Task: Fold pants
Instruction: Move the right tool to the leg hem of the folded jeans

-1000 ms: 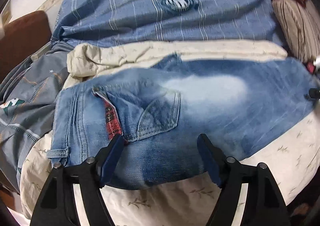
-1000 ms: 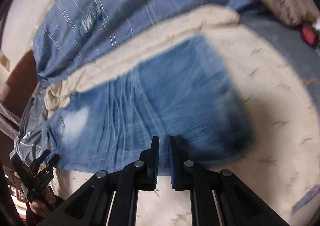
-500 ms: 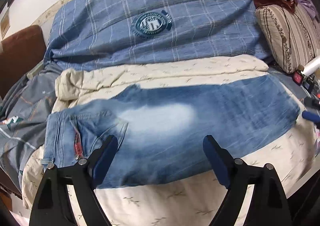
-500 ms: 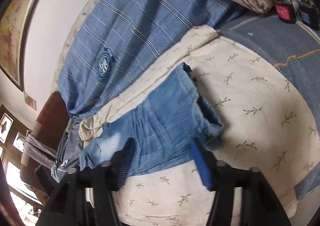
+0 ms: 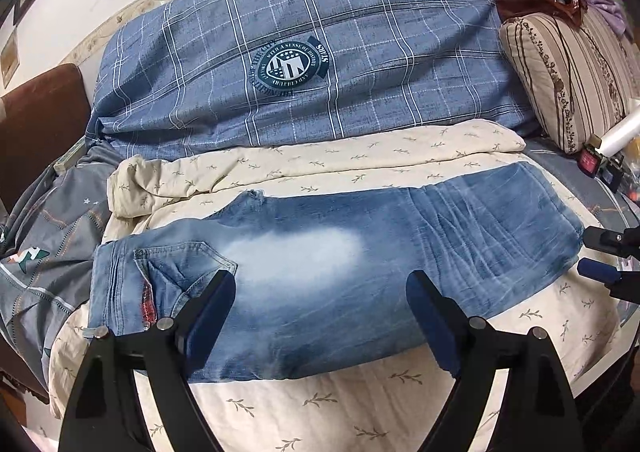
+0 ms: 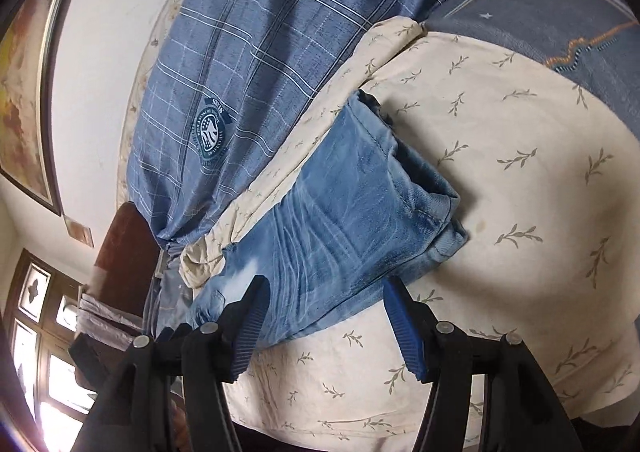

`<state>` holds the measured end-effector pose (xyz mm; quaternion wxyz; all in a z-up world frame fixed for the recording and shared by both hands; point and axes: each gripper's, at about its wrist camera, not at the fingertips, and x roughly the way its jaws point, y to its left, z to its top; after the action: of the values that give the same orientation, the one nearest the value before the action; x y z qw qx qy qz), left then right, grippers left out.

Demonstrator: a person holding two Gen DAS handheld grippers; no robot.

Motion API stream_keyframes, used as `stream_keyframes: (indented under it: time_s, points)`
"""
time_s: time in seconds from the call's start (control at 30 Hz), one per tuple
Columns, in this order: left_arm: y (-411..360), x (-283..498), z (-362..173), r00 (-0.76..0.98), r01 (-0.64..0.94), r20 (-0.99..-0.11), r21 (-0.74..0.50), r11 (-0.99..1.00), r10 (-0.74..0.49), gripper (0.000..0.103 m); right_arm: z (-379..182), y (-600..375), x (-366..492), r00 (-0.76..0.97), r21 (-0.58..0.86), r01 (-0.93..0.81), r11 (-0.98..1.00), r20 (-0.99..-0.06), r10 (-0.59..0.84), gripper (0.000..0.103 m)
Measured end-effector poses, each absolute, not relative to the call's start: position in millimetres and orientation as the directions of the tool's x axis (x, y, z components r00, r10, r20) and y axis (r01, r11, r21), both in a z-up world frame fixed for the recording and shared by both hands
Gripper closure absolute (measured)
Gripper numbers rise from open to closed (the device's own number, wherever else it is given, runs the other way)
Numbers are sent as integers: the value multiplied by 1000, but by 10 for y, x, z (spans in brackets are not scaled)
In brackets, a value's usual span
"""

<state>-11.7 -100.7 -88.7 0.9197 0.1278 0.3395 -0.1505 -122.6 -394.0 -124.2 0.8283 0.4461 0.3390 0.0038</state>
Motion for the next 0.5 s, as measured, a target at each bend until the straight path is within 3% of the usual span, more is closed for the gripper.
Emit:
stream_keyframes:
  time_s: [0.5]
  points:
    - [-914,46,-981,709,342,-683,116,932,-175,15,-1306,-3799,-1059,739,726,279,629,-580,342,41]
